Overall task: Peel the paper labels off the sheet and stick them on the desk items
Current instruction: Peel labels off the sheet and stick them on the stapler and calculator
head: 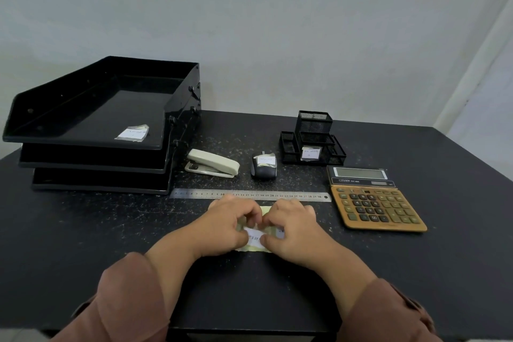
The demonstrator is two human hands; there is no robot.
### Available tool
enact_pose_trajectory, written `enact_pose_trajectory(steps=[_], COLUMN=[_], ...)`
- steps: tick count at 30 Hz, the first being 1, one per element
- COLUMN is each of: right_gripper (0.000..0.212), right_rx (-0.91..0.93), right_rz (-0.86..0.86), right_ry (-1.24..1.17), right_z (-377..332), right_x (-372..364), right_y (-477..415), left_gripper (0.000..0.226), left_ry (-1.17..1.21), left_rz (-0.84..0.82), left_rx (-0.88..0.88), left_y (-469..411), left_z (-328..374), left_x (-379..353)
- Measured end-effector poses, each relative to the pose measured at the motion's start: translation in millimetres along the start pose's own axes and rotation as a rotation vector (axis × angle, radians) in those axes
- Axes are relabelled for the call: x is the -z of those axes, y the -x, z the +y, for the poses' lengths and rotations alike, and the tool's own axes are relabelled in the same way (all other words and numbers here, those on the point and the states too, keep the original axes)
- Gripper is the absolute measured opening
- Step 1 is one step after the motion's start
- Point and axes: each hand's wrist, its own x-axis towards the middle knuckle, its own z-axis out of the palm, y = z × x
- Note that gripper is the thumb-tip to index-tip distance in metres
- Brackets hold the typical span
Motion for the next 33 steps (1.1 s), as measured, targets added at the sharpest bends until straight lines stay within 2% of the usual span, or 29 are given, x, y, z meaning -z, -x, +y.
enact_pose_trajectory(steps=[5, 10, 14, 21, 28, 33], right_gripper=[0.018, 0.013, 0.01, 0.013, 0.025, 0.023], right_rx=[0.005, 0.005, 0.033, 0.058, 0.01, -0.027], right_rz=[-0.008, -0.022, -0.015, -0.001, 0.047, 0.082], right_ry=[-0.013, -0.044, -0.058, -0.105, -0.236, -0.229], right_z=[-2.8, -5.7, -7.8, -7.9, -8.6, -9.0], right_x=[-0.6, 0.8, 1.7, 1.5, 2.3, 3.3], right_y=[0.5, 1.3, 2.0, 3.1, 2.7, 2.2], left_gripper=[0.036, 0.031, 0.024, 0.019, 0.022, 0.039], left_ry=[0.025, -0.107, -0.108, -0.145, -0.116, -0.002], left_rz=[0.006, 0.004, -0.007, 0.0, 0.025, 0.055], left_rx=[0.026, -0.003, -0.002, -0.02, -0.013, 0.015], left_y=[-1.4, -3.1, -3.3, -3.9, -4.2, -2.7], left_z=[-3.2, -2.5, -2.3, -3.5, -6.6, -5.3], left_x=[-0.8, -0.6, -0.3, 0.3, -0.2, 1.7])
